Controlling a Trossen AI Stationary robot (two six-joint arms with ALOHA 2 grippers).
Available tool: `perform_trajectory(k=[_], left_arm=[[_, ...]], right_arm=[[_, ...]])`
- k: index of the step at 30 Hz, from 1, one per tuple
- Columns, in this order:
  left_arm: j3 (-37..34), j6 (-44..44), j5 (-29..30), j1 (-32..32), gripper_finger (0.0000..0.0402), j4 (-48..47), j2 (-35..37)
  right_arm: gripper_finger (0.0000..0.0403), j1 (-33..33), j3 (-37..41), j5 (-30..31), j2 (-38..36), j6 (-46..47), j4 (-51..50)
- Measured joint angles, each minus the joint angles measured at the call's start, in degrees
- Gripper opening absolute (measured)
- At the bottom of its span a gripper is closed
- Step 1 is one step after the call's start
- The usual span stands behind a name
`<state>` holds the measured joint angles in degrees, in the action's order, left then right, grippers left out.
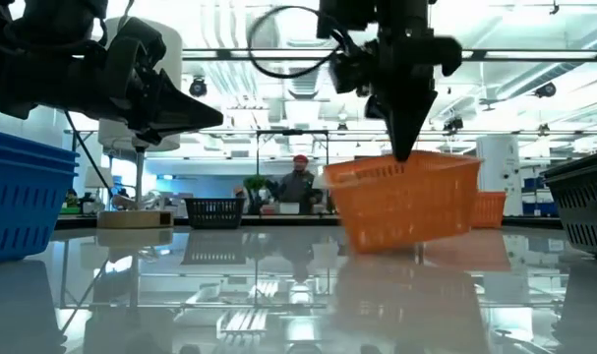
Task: Stack baskets by color
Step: Stack the bottom orange bin on top of the top orange bin
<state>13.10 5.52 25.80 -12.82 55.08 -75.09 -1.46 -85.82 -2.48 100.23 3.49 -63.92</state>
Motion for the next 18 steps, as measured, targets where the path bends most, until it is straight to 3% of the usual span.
perform_trajectory(k=[5, 11, 18], left_arm=[[0.0, -0.02, 0.0, -0.01, 0.001, -0.03, 0.0], [-0.02, -0.02, 0.0, 0.01, 0.001, -0.03, -0.11], [-0.02, -0.02, 0.0, 0.01, 0.001, -0.03, -0.11]], right_arm=[[0.0013, 9.71, -1.14, 7.44, -4.46, -8.49, -8.16], [0.0013, 21.61, -8.42, 20.32, -5.49, -22.84, -17.53], [0.0012, 34.88, -18.68, 26.66, -2.83, -38.03, -21.63]])
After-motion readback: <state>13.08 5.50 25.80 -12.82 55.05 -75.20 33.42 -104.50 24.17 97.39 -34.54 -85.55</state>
